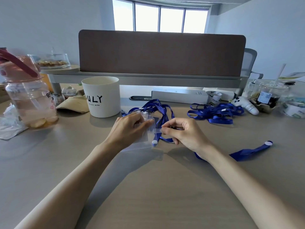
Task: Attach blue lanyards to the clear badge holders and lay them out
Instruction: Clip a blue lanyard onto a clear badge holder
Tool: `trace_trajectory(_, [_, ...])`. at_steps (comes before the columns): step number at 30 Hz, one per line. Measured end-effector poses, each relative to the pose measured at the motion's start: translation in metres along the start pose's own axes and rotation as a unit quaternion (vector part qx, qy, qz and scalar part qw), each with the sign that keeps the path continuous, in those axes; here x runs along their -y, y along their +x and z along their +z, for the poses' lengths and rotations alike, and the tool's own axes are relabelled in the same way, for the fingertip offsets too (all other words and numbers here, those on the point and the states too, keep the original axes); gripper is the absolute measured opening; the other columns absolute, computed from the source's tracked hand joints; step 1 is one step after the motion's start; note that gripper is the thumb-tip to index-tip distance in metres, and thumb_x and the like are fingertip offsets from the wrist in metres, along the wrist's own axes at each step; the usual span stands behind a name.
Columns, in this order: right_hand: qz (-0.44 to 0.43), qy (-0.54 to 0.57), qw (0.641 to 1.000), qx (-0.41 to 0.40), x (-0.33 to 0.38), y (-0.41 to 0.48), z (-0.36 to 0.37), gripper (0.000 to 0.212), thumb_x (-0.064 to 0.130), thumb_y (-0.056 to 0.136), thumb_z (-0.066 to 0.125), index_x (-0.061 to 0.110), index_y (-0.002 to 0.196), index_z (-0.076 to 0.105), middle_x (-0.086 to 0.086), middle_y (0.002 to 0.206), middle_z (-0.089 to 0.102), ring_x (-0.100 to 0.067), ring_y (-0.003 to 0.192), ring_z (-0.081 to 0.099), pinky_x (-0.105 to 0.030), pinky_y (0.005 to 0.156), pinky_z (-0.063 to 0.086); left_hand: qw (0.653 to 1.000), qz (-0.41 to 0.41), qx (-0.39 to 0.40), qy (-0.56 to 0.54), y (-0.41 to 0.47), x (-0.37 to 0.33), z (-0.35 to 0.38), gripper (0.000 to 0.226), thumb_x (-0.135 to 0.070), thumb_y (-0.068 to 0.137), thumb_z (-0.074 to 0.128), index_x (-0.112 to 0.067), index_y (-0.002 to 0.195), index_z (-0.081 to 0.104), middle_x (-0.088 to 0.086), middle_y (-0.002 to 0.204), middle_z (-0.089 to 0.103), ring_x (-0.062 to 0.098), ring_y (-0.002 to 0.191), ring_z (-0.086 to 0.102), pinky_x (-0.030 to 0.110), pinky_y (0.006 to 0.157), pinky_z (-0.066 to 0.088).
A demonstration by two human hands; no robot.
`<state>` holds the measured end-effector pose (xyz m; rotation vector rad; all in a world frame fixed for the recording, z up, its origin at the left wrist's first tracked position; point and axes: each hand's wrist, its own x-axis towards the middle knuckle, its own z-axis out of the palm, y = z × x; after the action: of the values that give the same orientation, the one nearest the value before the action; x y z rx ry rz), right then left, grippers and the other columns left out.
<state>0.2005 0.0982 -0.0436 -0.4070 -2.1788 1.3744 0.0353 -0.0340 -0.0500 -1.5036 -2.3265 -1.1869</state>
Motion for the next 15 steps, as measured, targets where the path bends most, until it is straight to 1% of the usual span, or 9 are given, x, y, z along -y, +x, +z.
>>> trace_trajectory(2, [0.003,0.015,1.0,0.002,0.001,-0.001,0.0,0.007,0.016,0.086,0.073,0.01,0.089,0.074,0.002,0.068,0.07,-0.013,0.049,0.048,-0.021,0.054,0.046,1.0,-0.004,0.005,-0.002,0.0,0.0,-0.001,0.041,-0.056,0.087,0.052,-0.019,0.07,0.056,-0.003,0.07,0.059,0.017,0.065,0.051,0.041,0.061,0.046])
trace_trajectory(6, [0.016,0.038,0.999,0.004,0.003,-0.002,0.0,0.007,0.014,0.087,0.072,0.01,0.092,0.075,0.0,0.07,0.07,-0.009,0.052,0.051,-0.014,0.049,0.042,1.0,-0.011,0.028,-0.003,0.001,0.001,-0.001,0.041,-0.057,0.087,0.05,-0.02,0.072,0.059,-0.003,0.07,0.059,0.017,0.065,0.051,0.04,0.059,0.045])
trace_trajectory(9, [0.016,0.029,0.999,-0.008,0.003,-0.002,0.0,0.008,0.013,0.089,0.069,0.01,0.094,0.075,0.004,0.069,0.068,-0.007,0.055,0.054,-0.012,0.046,0.039,0.995,-0.022,0.094,-0.023,0.003,0.001,-0.006,0.029,-0.051,0.09,0.05,-0.026,0.085,0.064,-0.004,0.07,0.057,0.013,0.062,0.049,0.026,0.054,0.04])
trace_trajectory(10, [0.015,0.028,0.999,-0.014,0.003,-0.002,0.0,0.008,0.013,0.089,0.069,0.012,0.095,0.075,0.005,0.069,0.068,-0.007,0.056,0.054,-0.012,0.046,0.039,0.991,-0.029,0.123,-0.046,0.003,0.001,-0.009,0.023,-0.046,0.092,0.051,-0.028,0.091,0.065,-0.004,0.072,0.057,0.012,0.064,0.05,0.023,0.056,0.04])
trace_trajectory(12, [0.021,0.04,0.999,-0.026,0.003,-0.002,0.0,0.008,0.014,0.088,0.07,0.014,0.096,0.073,0.007,0.07,0.069,-0.008,0.056,0.055,-0.013,0.046,0.04,0.974,-0.05,0.188,-0.116,0.004,0.0,-0.015,0.017,-0.035,0.095,0.051,-0.028,0.102,0.065,-0.004,0.084,0.059,0.013,0.076,0.055,0.023,0.064,0.045])
trace_trajectory(14, [0.035,0.062,0.997,-0.035,0.004,-0.001,-0.001,0.01,0.016,0.086,0.073,0.015,0.095,0.07,0.006,0.072,0.07,-0.008,0.056,0.055,-0.014,0.045,0.039,0.954,-0.069,0.24,-0.165,0.003,-0.001,-0.018,0.02,-0.029,0.096,0.052,-0.023,0.111,0.062,0.0,0.097,0.059,0.017,0.088,0.058,0.024,0.069,0.05])
trace_trajectory(15, [0.04,0.067,0.996,-0.035,0.004,-0.001,-0.001,0.01,0.017,0.085,0.074,0.014,0.094,0.07,0.005,0.074,0.071,-0.007,0.055,0.055,-0.015,0.044,0.039,0.949,-0.072,0.255,-0.173,0.003,-0.003,-0.018,0.021,-0.028,0.095,0.053,-0.022,0.115,0.059,0.002,0.101,0.059,0.018,0.09,0.058,0.023,0.068,0.051])
